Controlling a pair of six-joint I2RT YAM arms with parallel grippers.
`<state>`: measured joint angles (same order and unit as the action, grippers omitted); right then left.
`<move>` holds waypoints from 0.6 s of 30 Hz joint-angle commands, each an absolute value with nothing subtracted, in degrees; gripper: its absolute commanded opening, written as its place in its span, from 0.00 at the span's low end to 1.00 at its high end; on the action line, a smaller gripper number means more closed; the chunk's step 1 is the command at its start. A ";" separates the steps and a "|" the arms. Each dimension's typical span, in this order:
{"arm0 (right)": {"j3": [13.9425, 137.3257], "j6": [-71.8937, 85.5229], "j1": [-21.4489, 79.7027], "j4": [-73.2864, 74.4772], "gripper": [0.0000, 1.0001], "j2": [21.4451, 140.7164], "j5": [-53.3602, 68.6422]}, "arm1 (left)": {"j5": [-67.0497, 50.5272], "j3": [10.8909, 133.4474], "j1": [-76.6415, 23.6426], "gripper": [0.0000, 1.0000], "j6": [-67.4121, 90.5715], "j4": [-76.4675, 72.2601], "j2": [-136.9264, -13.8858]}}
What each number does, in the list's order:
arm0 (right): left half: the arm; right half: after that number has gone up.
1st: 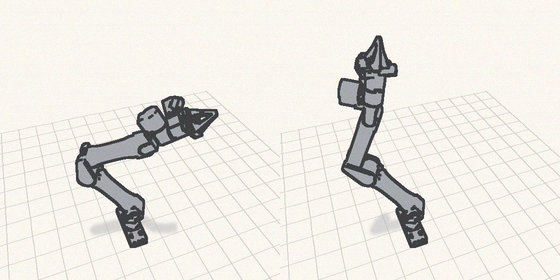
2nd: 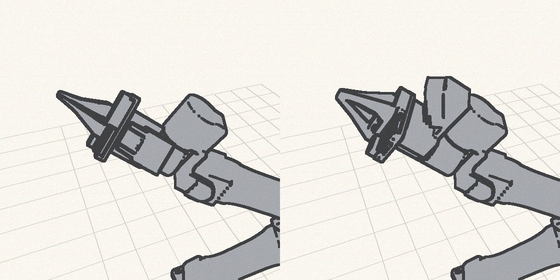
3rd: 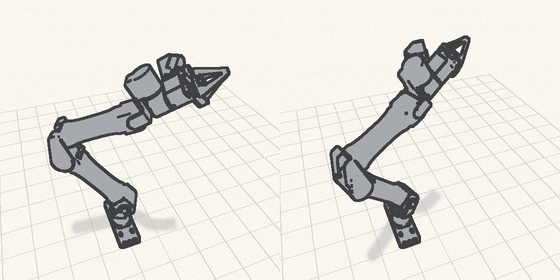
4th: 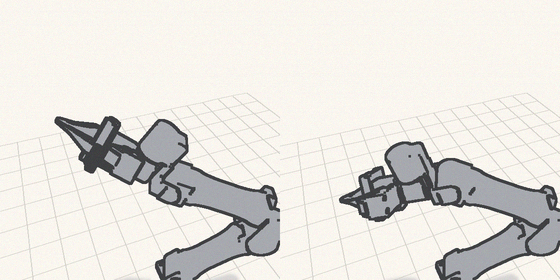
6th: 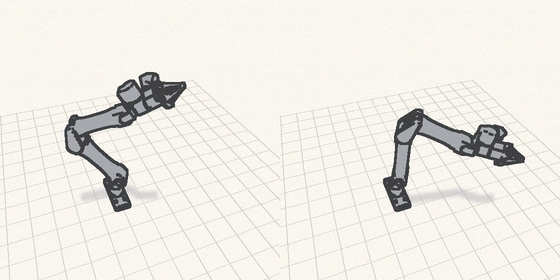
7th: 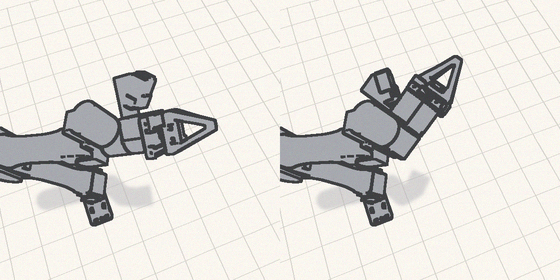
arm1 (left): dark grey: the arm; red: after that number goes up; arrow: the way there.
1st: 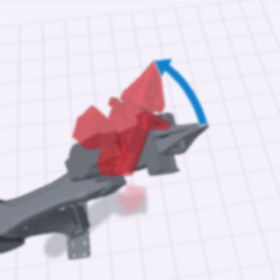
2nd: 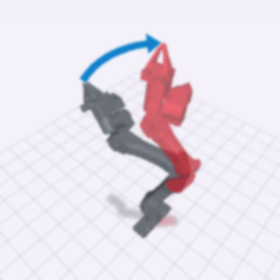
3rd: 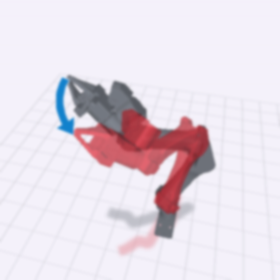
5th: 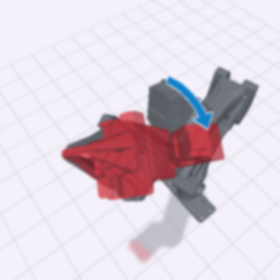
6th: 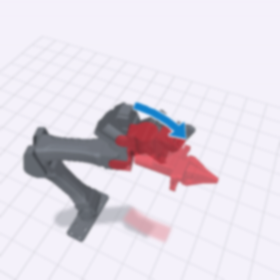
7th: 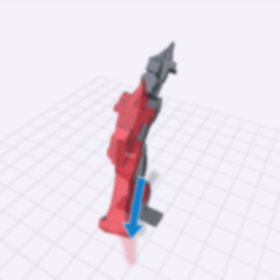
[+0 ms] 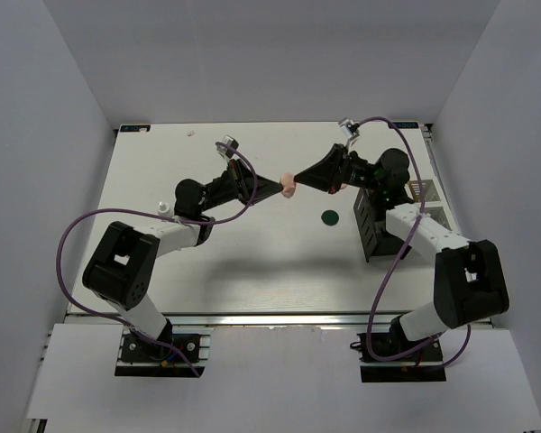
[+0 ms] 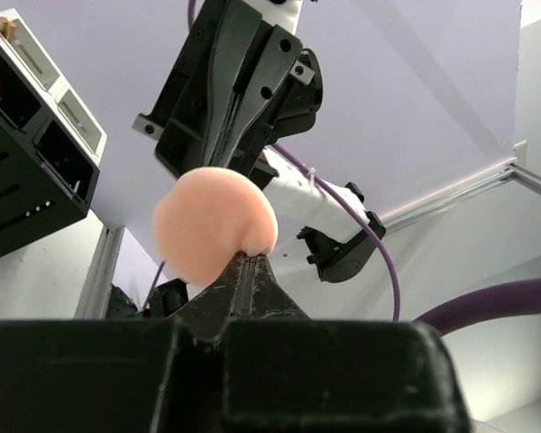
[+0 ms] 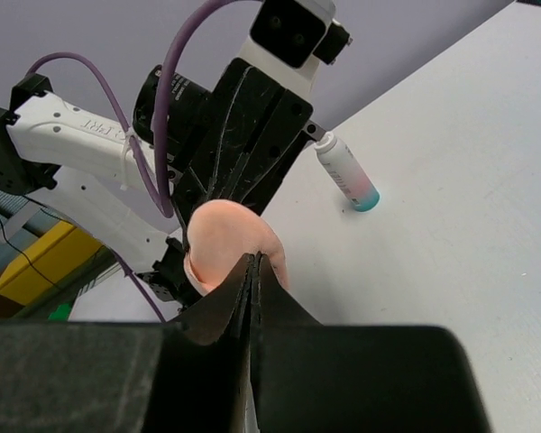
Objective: Organize the makeup
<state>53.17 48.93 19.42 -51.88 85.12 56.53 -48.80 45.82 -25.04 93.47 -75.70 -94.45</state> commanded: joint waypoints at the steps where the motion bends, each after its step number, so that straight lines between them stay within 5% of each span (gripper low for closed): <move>1: 54.76 47.03 18.02 -52.56 0.00 81.39 56.87 | -48.25 46.49 -25.31 0.07 92.90 -101.52 -94.66; 3: 54.84 46.06 17.49 -51.60 0.00 80.78 56.69 | -48.43 46.58 -25.40 0.41 92.03 -99.76 -94.40; 8: 54.49 44.74 17.14 -50.19 0.00 79.98 56.43 | -49.04 48.16 -25.31 0.65 91.14 -97.03 -94.48; 11: 54.75 42.11 17.14 -47.30 0.00 79.54 56.25 | -49.13 48.60 -25.31 0.61 91.49 -97.03 -94.66; 14: 57.46 32.29 17.14 -36.78 0.03 78.75 54.94 | -49.48 48.60 -25.31 0.39 91.41 -96.68 -94.75; 15: 59.05 27.47 17.05 -31.69 0.14 78.66 54.06 | -49.74 48.52 -25.31 0.27 91.15 -96.33 -94.66; 17: 62.74 5.88 17.93 -10.26 0.48 79.36 52.22 | -51.32 48.34 -25.05 0.22 88.79 -91.79 -94.05; 18: 64.67 -1.86 18.36 -4.45 0.57 79.80 49.07 | -51.76 47.73 -24.44 0.20 87.12 -89.32 -92.82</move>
<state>58.59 24.38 17.58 -26.79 80.82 54.02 -49.63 47.00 -24.99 90.85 -75.90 -94.52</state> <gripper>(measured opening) 0.506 0.212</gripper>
